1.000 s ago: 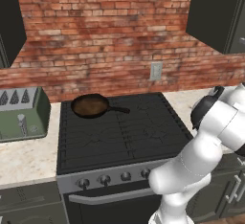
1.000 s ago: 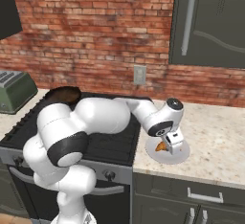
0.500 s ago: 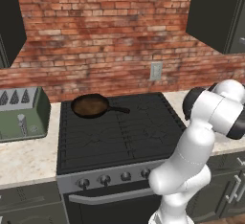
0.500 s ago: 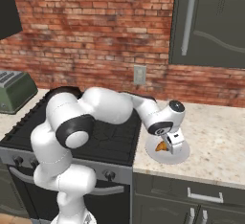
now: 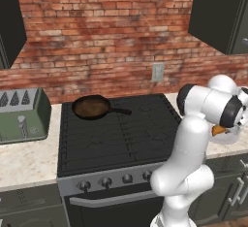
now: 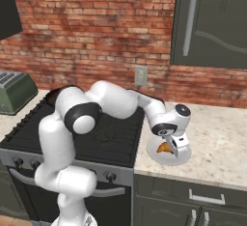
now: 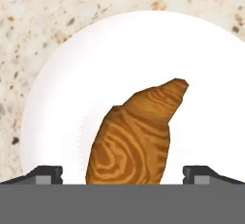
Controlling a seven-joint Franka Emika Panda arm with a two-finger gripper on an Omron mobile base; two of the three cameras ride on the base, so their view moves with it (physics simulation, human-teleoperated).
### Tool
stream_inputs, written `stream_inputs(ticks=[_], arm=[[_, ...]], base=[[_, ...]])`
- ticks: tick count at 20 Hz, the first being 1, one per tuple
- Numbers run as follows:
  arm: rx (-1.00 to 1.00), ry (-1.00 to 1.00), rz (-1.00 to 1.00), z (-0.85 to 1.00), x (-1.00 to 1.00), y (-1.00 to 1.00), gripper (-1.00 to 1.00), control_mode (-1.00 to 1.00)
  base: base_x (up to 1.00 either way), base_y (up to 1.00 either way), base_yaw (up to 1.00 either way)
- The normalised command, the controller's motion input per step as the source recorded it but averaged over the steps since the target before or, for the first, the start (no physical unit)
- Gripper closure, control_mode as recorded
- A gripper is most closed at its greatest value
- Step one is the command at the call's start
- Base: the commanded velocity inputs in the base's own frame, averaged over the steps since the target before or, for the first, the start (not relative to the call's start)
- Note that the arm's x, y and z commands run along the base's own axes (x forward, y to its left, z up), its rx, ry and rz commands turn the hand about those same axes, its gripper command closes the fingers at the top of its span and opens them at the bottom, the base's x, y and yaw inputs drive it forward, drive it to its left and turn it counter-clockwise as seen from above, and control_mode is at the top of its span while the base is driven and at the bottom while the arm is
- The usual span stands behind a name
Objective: Pick the croissant and place it on the pan. Then turn on the stove to warm the croissant.
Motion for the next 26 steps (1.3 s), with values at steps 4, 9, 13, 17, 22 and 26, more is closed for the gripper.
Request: stream_inputs(ticks=[4,9,13,17,22,26], arm=[[0.02,0.01,0.0,-0.14,0.04,-0.18,-1.0,-1.0],[0.0,0.03,0.0,-0.14,0.23,0.0,-1.0,-1.0],[0.0,0.05,0.0,-0.17,0.3,0.0,-1.0,-1.0],[0.0,0.07,0.0,-0.23,0.2,0.0,-1.0,-1.0],[0.0,0.06,0.0,-0.28,0.02,0.0,1.0,-1.0],[0.0,0.02,0.0,-0.06,0.0,0.0,1.0,-1.0]], base=[[0.0,0.0,0.0],[0.0,0.0,0.0],[0.0,0.0,0.0],[0.0,0.0,0.0],[0.0,0.0,0.0],[0.0,0.0,0.0]])
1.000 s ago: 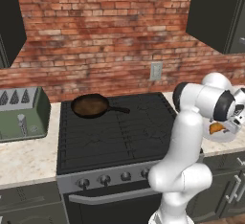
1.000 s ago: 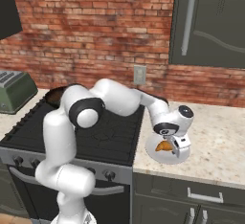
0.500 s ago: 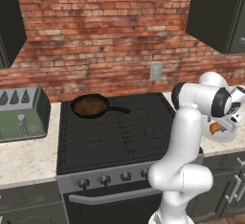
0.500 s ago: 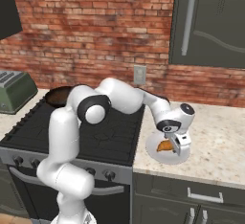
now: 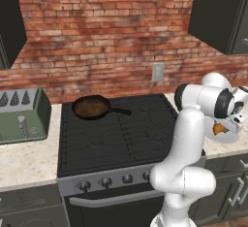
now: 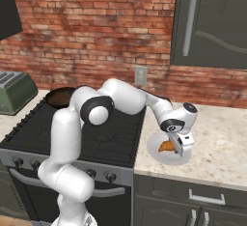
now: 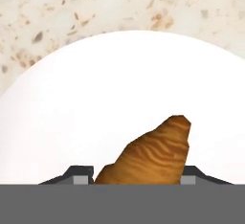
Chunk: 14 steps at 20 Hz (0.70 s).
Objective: Pick the croissant and place it on the pan. Then turn on the stove to warm the croissant.
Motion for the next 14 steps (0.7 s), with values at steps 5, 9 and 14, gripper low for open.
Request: stream_inputs(ticks=[5,9,14], arm=[[0.0,0.0,0.0,0.0,0.0,0.0,1.0,-1.0],[0.01,-0.01,0.0,0.13,-0.03,0.0,1.0,-1.0],[0.03,-0.03,0.0,0.34,-0.04,0.0,1.0,-1.0]], base=[[0.0,0.0,0.0],[0.0,0.0,0.0],[0.0,0.0,0.0]])
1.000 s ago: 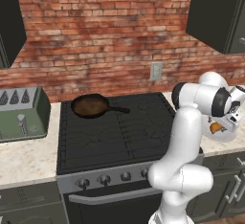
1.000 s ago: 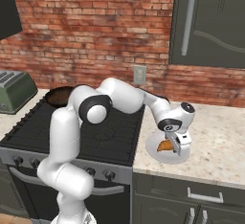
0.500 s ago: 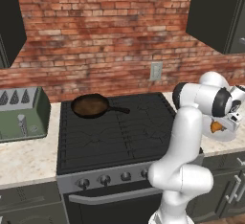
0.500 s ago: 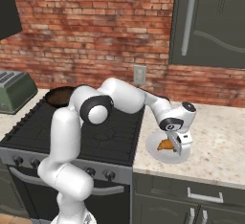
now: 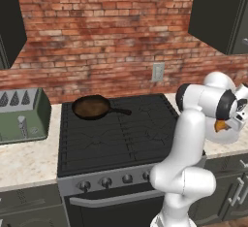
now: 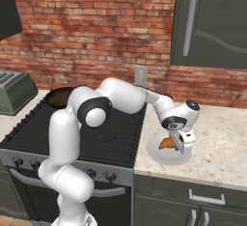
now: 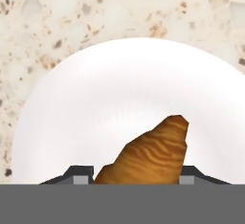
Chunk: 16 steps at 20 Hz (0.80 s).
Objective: Pick the croissant and place it on the pan. Then turn on the stove to warm the croissant.
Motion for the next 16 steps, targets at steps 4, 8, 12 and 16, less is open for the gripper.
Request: stream_inputs(ticks=[4,8,12,16], arm=[[0.0,-0.05,0.0,0.47,-0.18,0.0,1.0,-1.0],[0.0,-0.06,0.0,0.45,-0.24,0.07,1.0,-1.0],[0.0,-0.03,0.0,0.39,-0.26,0.26,1.0,-1.0],[-0.01,-0.02,0.0,0.35,-0.24,0.45,1.0,-1.0]], base=[[0.0,0.0,0.0],[0.0,0.0,0.0],[0.0,0.0,0.0],[0.0,0.0,0.0]])
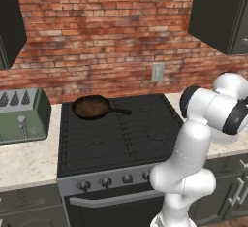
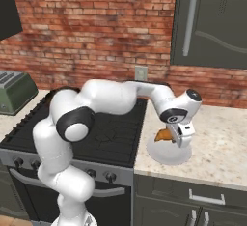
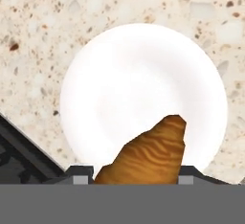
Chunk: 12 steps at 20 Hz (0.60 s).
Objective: Pick the croissant and place it on the pan. Then turn on the stove to warm the croissant.
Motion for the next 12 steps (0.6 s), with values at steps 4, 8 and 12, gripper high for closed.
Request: stream_inputs(ticks=[4,8,12], arm=[[-0.04,0.0,0.0,0.32,-0.16,0.53,1.0,-1.0],[-0.05,0.0,0.0,0.31,-0.19,0.53,1.0,-1.0],[-0.04,0.0,0.0,0.31,-0.22,0.51,1.0,-1.0]], base=[[0.0,0.0,0.0],[0.0,0.0,0.0],[0.0,0.0,0.0]])
